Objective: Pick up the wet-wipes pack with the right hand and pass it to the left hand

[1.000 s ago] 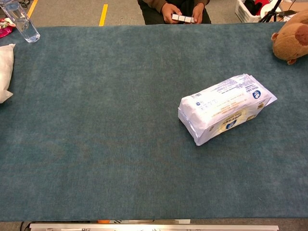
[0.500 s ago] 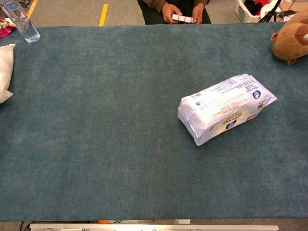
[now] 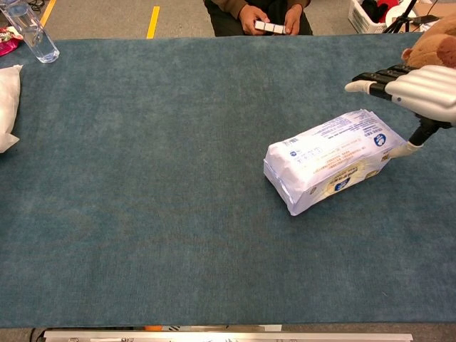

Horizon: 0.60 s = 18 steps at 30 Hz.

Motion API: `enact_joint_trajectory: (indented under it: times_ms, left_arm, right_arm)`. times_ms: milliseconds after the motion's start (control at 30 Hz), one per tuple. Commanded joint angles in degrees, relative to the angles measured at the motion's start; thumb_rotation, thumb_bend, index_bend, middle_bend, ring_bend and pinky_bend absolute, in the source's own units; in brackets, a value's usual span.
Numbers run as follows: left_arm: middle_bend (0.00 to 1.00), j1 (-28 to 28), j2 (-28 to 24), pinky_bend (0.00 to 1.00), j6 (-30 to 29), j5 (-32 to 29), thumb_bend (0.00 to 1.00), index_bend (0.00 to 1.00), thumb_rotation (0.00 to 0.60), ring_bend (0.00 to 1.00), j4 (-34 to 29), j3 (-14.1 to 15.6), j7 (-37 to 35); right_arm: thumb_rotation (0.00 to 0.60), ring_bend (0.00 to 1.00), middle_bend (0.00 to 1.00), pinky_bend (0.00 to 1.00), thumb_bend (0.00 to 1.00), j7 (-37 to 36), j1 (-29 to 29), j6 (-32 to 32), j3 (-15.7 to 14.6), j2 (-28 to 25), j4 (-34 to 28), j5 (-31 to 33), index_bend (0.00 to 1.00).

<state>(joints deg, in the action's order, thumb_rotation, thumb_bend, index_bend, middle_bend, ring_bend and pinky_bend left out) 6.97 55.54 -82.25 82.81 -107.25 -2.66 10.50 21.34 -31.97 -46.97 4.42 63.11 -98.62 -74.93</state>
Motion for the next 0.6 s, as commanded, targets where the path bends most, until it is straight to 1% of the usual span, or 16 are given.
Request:
enact_joint_trajectory:
  times_ms: [33, 233, 333, 433, 600]
  left_arm:
    - [0.25, -0.1, -0.2, 0.16, -0.2, 0.1, 0.31, 0.31, 0.600, 0.23, 0.0, 0.0, -0.5]
    - [0.25, -0.4, -0.7, 0.16, -0.3, 0.3, 0.31, 0.31, 0.600, 0.23, 0.4, 0.3, -1.2]
    - [0.25, -0.4, -0.9, 0.16, -0.3, 0.2, 0.31, 0.31, 0.600, 0.23, 0.5, 0.3, -1.6]
    - [0.25, -0.5, -1.1, 0.16, -0.4, 0.3, 0.31, 0.31, 0.600, 0.23, 0.4, 0.2, -2.4]
    - [0.25, -0.2, -1.1, 0.16, -0.2, 0.1, 0.31, 0.31, 0.600, 0.23, 0.4, 0.0, -1.8]
  right_arm:
    - [0.600, 0.00, 0.00, 0.06, 0.00, 2.9, -2.4, 2.7, 0.0, 2.8, 1.9, 2.2, 0.00]
    - [0.600, 0.00, 0.00, 0.06, 0.00, 7.9, -4.5, 4.7, -1.7, 5.7, 4.9, 6.6, 0.00]
    - [0.600, 0.00, 0.01, 0.06, 0.00, 8.6, -5.1, 5.8, -2.6, 6.4, 5.8, 8.7, 0.00]
    - [0.600, 0.00, 0.02, 0.06, 0.00, 6.1, -5.2, 6.8, -3.0, 5.4, 4.7, 9.4, 0.00]
    - [0.600, 0.00, 0.02, 0.06, 0.00, 2.7, -4.4, 5.3, -3.7, 3.1, 3.4, 5.8, 0.00]
